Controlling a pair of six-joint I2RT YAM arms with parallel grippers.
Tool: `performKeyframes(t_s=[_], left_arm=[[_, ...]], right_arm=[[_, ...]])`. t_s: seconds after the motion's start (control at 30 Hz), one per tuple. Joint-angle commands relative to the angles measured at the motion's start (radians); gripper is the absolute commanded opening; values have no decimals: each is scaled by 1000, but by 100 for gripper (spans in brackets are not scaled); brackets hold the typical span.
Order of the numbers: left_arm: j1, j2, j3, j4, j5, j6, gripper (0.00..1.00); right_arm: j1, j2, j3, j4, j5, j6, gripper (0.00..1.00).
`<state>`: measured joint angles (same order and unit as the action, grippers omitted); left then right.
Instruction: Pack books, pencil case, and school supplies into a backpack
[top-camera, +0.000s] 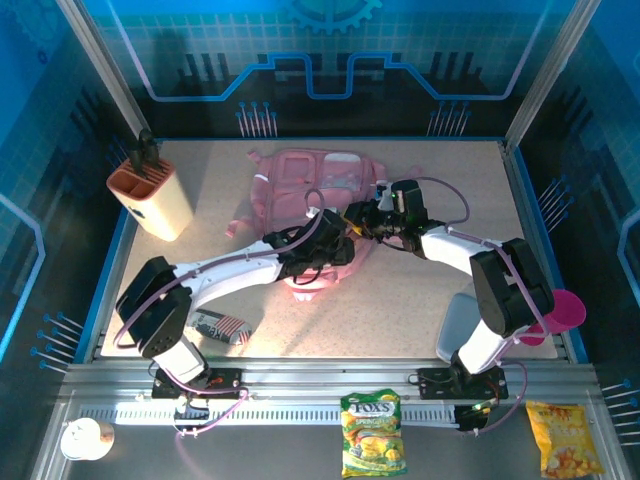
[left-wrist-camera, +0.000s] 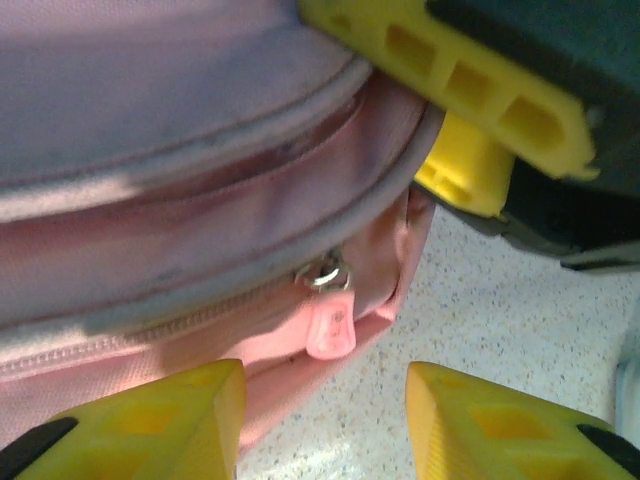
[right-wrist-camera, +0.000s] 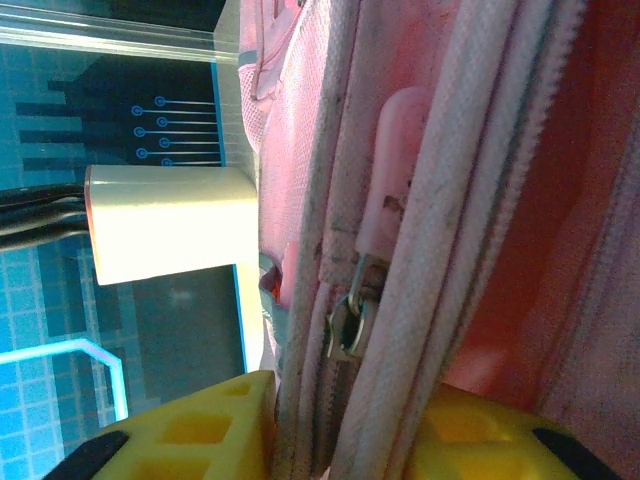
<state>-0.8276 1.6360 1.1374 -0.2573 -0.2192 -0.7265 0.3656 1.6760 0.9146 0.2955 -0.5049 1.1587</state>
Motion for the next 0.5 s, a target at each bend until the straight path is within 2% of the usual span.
performKeyframes(t_s=[0.0, 0.17, 0.47], left_arm=[[-9, 30, 54, -13, -76, -17, 43], [-21, 57, 58, -2, -107, -47, 37], [-28, 113, 100, -20, -103, -29, 36]], right_arm=[[19, -25, 26, 25, -14, -25, 32], [21, -22, 24, 34, -17, -16, 32], [21, -18, 19, 52, -26, -8, 32]])
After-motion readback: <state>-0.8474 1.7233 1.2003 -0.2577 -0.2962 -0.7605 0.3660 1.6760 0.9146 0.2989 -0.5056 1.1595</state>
